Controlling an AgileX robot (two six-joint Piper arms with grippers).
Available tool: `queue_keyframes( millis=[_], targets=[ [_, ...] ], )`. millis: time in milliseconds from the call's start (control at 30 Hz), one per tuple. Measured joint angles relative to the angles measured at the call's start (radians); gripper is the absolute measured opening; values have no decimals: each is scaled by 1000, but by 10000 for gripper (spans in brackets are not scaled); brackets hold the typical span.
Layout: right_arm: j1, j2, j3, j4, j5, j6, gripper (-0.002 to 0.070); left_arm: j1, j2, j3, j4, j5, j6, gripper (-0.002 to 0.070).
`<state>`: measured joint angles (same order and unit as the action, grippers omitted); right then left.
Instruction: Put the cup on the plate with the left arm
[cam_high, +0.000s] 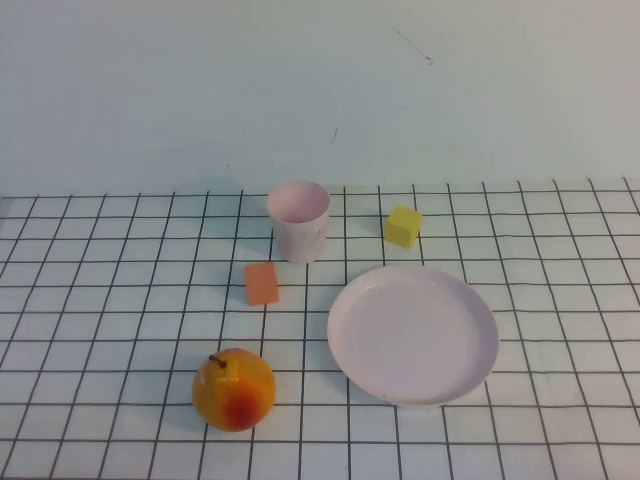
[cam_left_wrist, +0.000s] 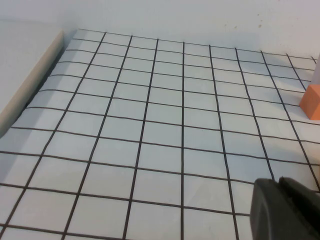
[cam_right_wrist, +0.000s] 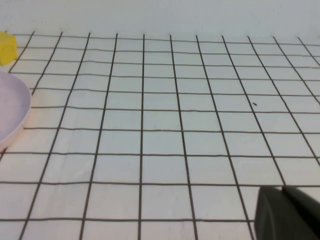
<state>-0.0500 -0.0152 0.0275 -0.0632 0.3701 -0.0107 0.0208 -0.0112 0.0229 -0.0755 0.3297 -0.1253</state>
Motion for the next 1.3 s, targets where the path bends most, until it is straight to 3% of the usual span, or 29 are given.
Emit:
queue_keyframes(
  millis=[1100,1300],
  targets=[
    [0,0,0,0,0,0,-2,0,0,0,16,2,9,-3],
    [0,0,0,0,0,0,-2,0,0,4,59,-64,9,-3]
  ],
)
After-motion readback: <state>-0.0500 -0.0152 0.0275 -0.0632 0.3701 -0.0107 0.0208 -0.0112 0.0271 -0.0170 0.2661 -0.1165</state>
